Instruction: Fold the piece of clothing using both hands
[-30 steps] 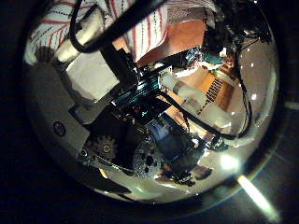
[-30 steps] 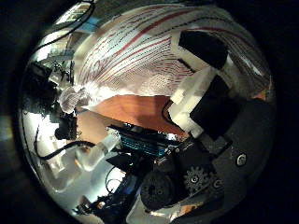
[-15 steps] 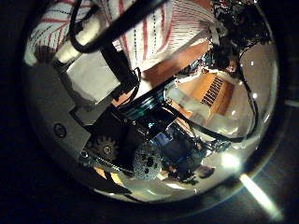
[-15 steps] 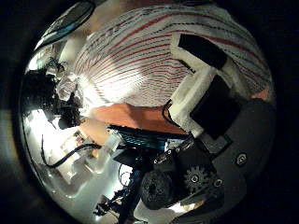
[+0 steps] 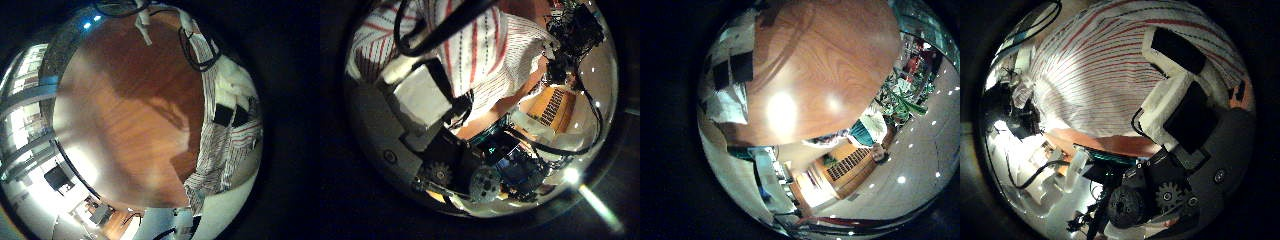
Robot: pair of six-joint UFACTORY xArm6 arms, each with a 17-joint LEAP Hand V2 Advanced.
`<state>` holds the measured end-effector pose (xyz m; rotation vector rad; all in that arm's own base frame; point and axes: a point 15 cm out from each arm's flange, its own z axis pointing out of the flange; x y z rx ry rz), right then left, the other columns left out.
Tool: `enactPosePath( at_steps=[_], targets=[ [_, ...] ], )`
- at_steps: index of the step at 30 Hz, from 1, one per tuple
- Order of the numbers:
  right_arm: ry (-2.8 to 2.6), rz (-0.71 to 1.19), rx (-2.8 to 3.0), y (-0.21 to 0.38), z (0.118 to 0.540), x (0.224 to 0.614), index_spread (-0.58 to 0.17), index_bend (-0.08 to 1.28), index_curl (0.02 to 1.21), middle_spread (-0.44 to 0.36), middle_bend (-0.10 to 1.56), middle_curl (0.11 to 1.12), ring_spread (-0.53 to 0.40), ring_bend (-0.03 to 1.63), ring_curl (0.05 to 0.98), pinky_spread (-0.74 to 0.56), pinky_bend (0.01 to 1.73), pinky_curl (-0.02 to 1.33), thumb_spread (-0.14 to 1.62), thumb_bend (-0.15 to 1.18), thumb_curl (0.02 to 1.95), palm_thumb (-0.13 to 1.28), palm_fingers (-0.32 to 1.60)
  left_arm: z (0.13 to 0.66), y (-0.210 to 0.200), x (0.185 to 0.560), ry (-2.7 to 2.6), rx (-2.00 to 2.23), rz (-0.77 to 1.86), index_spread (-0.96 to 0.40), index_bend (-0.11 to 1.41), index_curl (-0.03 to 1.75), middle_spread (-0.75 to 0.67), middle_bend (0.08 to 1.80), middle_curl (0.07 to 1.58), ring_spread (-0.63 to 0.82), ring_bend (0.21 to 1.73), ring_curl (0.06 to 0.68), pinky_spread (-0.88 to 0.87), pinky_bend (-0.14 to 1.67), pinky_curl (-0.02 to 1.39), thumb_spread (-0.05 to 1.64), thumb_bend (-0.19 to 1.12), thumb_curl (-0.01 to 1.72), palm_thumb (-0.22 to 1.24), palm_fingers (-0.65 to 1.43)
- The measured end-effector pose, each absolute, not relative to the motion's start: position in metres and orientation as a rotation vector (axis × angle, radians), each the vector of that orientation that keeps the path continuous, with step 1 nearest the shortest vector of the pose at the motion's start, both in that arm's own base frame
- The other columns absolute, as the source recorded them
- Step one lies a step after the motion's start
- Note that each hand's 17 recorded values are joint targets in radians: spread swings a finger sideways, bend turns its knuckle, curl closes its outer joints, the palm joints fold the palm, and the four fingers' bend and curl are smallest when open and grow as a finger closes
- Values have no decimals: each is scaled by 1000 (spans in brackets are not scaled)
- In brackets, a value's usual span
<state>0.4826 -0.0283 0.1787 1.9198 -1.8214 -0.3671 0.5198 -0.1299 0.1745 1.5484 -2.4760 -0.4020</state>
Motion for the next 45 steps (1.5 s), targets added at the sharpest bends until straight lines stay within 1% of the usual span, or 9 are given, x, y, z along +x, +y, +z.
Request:
enactPosePath(
  at_steps=[2,3,4,8,13,18,23,29,45],
  targets=[
    [-1840,-368,1919,-32,178,484,-454,343,1026,-220,885,857,-266,1366,703,-388,1267,758,1379,-21,444,771,414,174,-130,525,-2477,1573,-378,-517,167,1327,-643,514,1089,-460,1336,534,-599,1133,716,1092,-46,435,566,480],
    [-1851,-361,1920,-34,183,485,-444,237,971,-211,791,824,-268,1327,686,-398,1254,750,1378,-22,438,756,192,174,-129,528,-2473,1589,-363,-503,150,1304,-606,443,1074,-454,1332,534,-591,1128,721,1098,-42,428,548,378],
    [-1862,-355,1923,-36,188,486,-443,188,927,-204,735,797,-267,1322,683,-400,1262,745,1376,-20,432,746,156,176,-128,530,-2468,1603,-348,-489,156,1285,-583,425,1069,-444,1326,535,-582,1116,726,1097,-42,419,528,350],
    [-1921,-302,1943,-47,215,491,-448,185,773,-149,558,677,-165,1072,566,-171,1037,657,1358,-27,407,675,-84,195,-119,543,-2447,1674,-235,-429,194,1204,-431,277,1007,-374,1214,506,-527,1042,723,1104,-33,397,479,177],
    [-2019,-214,1964,-69,259,492,-419,162,636,-99,427,571,-22,901,470,121,886,559,1351,-15,386,635,-62,232,-109,552,-2463,1738,-134,-365,254,1133,-279,216,921,-261,1069,452,-389,854,691,1112,-24,379,466,119],
    [-1991,-193,2030,-70,288,468,-410,182,549,-92,397,515,-2,790,410,244,721,473,1345,-13,377,627,-15,271,-94,540,-2470,1740,-113,-301,304,1068,-123,184,824,-123,944,409,-220,704,658,1116,-21,369,467,71],
    [-1809,-245,2176,-53,287,424,-412,183,489,-116,370,473,-8,702,364,290,618,409,1323,-11,376,632,26,272,-87,496,-2397,1623,-213,-210,248,971,-28,214,750,-10,865,372,-30,550,604,1131,-19,360,470,46],
    [-1691,-301,2227,-40,252,382,-412,165,433,-139,325,433,-6,611,324,309,566,369,1276,-22,373,616,54,245,-94,455,-2322,1529,-222,-123,206,872,37,195,669,84,785,335,143,454,545,1155,-17,350,476,80],
    [-1606,-247,2308,-19,186,388,-389,152,315,-120,263,383,33,521,279,299,521,325,1132,-26,341,524,60,214,-76,405,-2385,1549,-165,-42,176,697,97,175,511,160,700,293,245,368,468,1163,-19,338,477,138]
  ],
)
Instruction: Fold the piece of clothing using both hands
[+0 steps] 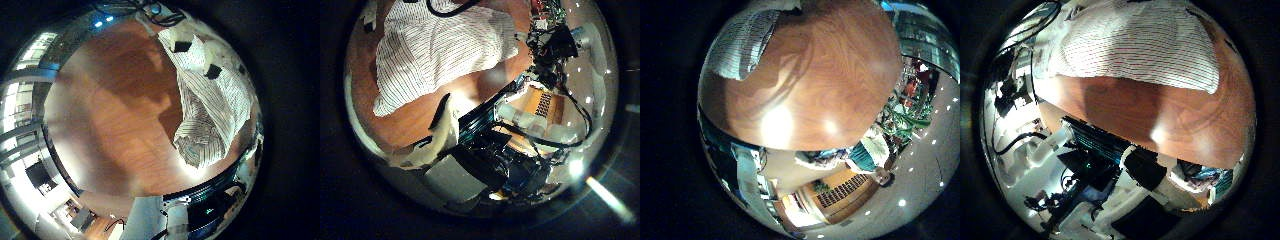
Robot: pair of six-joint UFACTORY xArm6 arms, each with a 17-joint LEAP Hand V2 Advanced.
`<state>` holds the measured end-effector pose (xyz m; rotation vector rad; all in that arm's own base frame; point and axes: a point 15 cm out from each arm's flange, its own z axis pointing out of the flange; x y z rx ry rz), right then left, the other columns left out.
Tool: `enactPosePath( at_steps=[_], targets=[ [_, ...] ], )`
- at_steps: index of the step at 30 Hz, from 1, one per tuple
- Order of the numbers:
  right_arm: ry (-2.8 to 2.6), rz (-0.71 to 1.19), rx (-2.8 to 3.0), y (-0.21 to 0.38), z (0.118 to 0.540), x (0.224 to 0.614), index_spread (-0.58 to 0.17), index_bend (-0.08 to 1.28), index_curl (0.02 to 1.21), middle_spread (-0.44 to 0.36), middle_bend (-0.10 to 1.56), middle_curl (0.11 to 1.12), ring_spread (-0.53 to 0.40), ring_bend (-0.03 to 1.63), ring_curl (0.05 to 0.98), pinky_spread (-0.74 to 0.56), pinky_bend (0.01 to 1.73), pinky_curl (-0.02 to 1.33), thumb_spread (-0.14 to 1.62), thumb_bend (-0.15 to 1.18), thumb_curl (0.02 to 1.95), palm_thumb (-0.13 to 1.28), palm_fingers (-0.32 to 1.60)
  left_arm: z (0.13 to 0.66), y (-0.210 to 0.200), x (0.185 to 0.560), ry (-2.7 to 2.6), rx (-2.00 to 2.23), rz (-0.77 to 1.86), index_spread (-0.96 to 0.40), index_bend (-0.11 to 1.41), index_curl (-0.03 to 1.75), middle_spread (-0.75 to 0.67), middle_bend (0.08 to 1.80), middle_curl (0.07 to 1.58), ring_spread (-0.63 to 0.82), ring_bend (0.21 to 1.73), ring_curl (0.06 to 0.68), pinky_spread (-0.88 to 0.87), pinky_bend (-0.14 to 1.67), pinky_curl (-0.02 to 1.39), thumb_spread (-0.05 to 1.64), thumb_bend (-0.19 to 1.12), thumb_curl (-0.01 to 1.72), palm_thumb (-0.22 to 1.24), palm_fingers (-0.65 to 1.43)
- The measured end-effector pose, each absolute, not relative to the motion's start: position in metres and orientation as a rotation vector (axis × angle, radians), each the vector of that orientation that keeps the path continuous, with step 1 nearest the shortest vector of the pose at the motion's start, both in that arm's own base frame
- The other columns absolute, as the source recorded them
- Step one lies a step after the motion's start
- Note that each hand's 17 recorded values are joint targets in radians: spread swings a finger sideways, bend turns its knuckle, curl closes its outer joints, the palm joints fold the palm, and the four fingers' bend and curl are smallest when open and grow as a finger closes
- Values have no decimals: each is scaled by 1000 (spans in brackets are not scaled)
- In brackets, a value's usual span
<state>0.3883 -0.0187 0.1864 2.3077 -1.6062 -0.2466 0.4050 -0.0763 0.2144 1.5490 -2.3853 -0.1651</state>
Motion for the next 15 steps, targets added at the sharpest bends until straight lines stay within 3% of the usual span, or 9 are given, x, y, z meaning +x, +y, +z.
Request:
enactPosePath(
  at_steps=[5,9,15],
  targets=[
    [-1588,-287,2283,-17,169,386,-384,158,301,-113,250,375,33,504,271,295,508,316,1091,-33,333,504,77,213,-65,396,-2386,1551,-184,-21,175,643,114,179,475,182,690,285,259,375,458,1163,-19,337,477,137],
    [-1573,-320,2248,-21,156,385,-380,159,297,-108,242,371,41,486,266,294,496,310,1045,-50,308,407,88,218,-61,393,-2396,1547,-175,-12,179,606,122,183,454,196,684,280,269,368,446,1163,-19,337,477,141],
    [-1550,-269,2166,-42,145,384,-379,153,287,-94,232,366,48,470,262,294,490,305,1022,-28,300,384,95,214,-55,375,-2403,1524,-198,-7,185,567,132,182,426,207,668,271,275,361,430,1161,-19,337,475,153]
  ],
)
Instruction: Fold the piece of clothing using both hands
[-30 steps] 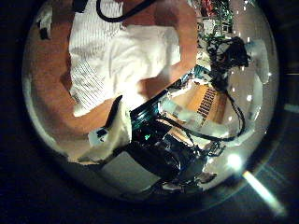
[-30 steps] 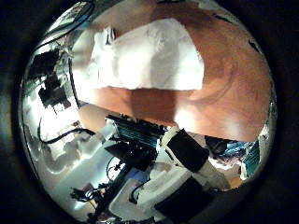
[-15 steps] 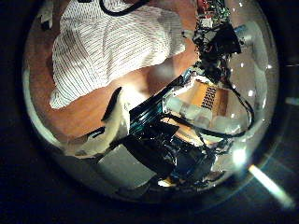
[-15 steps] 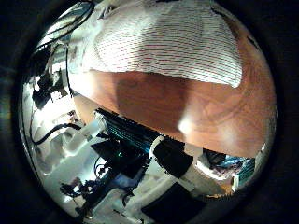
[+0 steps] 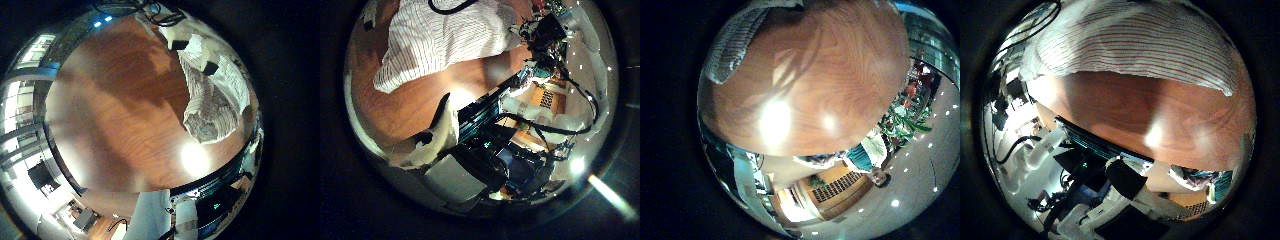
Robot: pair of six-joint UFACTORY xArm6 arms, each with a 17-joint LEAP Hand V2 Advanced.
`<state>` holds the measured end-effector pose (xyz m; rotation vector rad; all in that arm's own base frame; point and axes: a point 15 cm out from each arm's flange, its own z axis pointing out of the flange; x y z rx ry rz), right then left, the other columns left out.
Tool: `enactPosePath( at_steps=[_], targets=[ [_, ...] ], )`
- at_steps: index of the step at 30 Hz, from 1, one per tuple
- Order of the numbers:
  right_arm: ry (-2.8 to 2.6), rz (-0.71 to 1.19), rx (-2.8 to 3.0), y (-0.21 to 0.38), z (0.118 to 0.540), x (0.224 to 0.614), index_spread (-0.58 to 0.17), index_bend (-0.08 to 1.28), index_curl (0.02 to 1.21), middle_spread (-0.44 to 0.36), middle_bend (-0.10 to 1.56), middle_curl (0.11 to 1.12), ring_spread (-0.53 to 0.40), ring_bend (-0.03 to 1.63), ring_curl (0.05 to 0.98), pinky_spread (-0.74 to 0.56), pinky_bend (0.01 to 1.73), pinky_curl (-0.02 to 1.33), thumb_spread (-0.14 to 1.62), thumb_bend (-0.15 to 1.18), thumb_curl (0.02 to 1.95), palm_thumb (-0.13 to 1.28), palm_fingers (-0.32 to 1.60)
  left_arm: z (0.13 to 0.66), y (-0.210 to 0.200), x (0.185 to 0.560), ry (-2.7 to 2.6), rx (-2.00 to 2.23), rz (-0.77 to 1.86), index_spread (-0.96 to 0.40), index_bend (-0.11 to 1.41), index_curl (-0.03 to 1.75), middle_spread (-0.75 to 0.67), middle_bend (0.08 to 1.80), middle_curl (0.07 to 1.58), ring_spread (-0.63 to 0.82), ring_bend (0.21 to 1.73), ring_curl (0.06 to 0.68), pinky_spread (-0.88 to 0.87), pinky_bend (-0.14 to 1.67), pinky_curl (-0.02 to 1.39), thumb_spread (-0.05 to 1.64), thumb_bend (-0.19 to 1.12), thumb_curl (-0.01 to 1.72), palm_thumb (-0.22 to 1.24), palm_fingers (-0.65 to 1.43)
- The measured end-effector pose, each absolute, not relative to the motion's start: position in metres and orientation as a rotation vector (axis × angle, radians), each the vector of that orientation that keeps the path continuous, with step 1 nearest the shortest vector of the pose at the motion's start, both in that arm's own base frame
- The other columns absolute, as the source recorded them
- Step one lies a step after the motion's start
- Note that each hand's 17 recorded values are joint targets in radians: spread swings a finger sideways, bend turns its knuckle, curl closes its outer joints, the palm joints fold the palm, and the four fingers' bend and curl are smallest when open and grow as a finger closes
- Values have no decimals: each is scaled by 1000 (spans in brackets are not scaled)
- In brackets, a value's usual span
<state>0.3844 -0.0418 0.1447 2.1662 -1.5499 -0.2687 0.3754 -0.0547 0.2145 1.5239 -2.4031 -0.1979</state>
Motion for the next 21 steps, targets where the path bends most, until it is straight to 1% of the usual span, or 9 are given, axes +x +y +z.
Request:
enactPosePath(
  at_steps=[3,5,8,12,16,21],
  targets=[
    [-1529,-276,2132,-50,133,382,-375,152,282,-88,231,366,49,476,262,295,484,301,1018,-27,298,384,115,214,-55,373,-2401,1521,-201,-6,186,552,133,181,415,208,661,266,277,358,423,1162,-18,337,476,160],
    [-1541,-275,2127,-53,132,382,-375,153,279,-79,230,365,38,492,265,295,484,298,1020,-24,299,388,145,212,-55,372,-2399,1516,-208,-5,186,543,133,181,408,209,657,264,277,355,419,1162,-18,337,476,163],
    [-1552,-271,2119,-54,131,382,-370,149,272,-72,236,366,6,537,273,266,487,295,1041,-2,311,459,204,208,-55,368,-2393,1509,-216,-5,187,531,134,180,399,210,652,261,277,353,413,1163,-19,337,476,168],
    [-1567,-259,2113,-55,131,384,-356,154,270,-82,262,376,-61,613,292,187,492,290,1062,-3,328,540,297,204,-56,365,-2390,1500,-227,-5,186,518,133,181,388,211,645,257,277,351,407,1163,-19,337,477,176],
    [-1593,-202,2154,-53,131,398,-343,176,284,-119,301,393,-156,698,312,64,514,279,1068,-2,351,632,448,204,-58,364,-2395,1490,-229,-5,187,506,133,180,379,211,640,254,276,349,402,1163,-19,337,477,180],
    [-1619,-168,2173,-56,131,406,-364,183,306,-194,387,440,-269,816,355,-170,632,290,1059,-5,379,732,697,201,-63,362,-2397,1471,-237,-12,189,497,133,180,369,212,634,250,276,345,397,1163,-19,337,477,186]
  ],
)
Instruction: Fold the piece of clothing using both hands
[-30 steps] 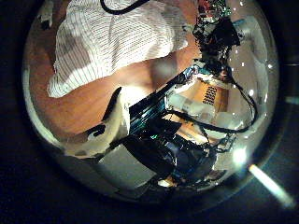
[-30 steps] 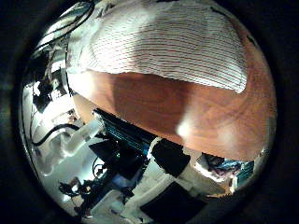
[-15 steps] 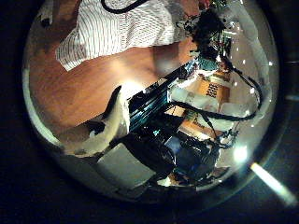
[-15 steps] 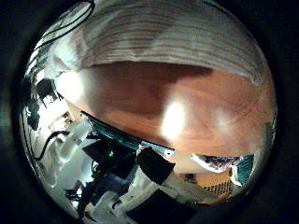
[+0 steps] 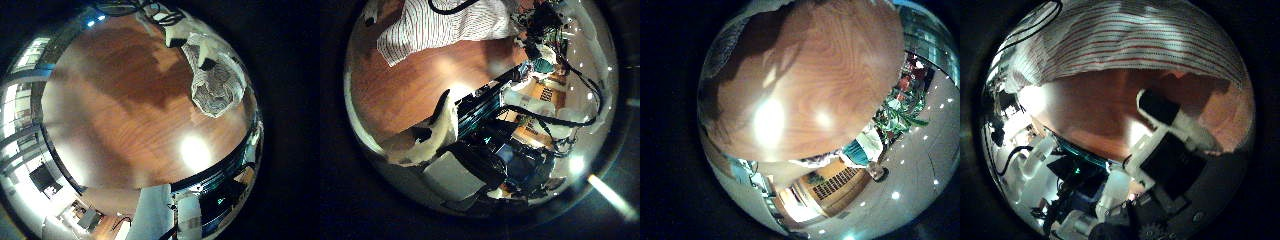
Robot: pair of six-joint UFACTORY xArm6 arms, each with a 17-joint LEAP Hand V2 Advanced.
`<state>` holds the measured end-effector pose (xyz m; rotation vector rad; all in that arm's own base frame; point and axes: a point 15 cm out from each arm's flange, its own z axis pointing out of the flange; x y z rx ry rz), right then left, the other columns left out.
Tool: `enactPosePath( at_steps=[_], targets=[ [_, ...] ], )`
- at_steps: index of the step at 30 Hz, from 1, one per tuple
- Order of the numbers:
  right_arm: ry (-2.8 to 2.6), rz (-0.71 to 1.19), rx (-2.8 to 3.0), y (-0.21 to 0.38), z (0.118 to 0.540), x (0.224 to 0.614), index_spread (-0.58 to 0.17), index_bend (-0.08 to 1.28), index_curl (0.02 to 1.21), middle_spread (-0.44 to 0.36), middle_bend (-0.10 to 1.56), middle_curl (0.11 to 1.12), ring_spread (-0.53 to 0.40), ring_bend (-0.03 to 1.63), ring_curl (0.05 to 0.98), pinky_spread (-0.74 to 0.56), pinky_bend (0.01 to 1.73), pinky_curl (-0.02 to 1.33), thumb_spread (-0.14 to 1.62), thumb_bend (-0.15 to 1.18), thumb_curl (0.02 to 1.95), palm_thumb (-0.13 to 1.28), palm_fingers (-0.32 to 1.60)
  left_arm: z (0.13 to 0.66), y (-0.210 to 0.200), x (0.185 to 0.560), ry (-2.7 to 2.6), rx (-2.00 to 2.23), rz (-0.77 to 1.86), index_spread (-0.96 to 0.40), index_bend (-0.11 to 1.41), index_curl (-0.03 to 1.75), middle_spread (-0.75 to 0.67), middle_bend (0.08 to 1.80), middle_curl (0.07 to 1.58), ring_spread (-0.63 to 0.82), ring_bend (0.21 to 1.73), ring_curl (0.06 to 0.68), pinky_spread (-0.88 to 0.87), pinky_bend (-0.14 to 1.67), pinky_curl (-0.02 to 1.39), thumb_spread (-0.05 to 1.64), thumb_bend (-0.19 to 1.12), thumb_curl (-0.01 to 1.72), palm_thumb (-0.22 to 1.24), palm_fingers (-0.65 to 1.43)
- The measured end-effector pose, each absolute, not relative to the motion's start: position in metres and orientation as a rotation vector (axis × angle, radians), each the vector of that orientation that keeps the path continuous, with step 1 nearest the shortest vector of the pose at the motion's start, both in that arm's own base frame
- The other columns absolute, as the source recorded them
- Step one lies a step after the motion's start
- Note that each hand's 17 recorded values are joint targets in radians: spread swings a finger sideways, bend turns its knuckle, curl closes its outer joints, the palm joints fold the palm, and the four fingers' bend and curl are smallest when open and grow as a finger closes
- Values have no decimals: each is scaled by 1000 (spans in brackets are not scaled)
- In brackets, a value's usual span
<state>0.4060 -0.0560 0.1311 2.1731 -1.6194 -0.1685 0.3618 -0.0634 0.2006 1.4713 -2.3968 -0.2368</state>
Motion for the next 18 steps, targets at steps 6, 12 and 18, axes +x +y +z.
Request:
enactPosePath(
  at_steps=[6,12,18],
  targets=[
    [-1642,-107,2215,-54,129,421,-442,236,371,-291,544,544,-337,964,432,-497,837,344,1016,4,415,882,1137,198,-72,360,-2403,1445,-242,-14,190,488,133,179,359,212,629,247,276,342,391,1169,-18,337,479,192],
    [-1641,12,2229,-62,133,439,-500,516,553,-317,797,701,-309,1101,526,-457,1051,465,958,1,464,1009,1255,203,-73,364,-2416,1447,-237,-17,188,479,133,181,354,209,630,247,278,341,388,1171,-18,336,482,199],
    [-1639,83,2238,-67,143,448,-489,766,741,-291,990,827,-276,1228,612,-357,1240,578,944,-10,514,1043,1162,203,-73,364,-2413,1441,-243,-20,194,477,126,181,350,204,625,246,274,338,385,1172,-18,334,483,207]
  ],
)
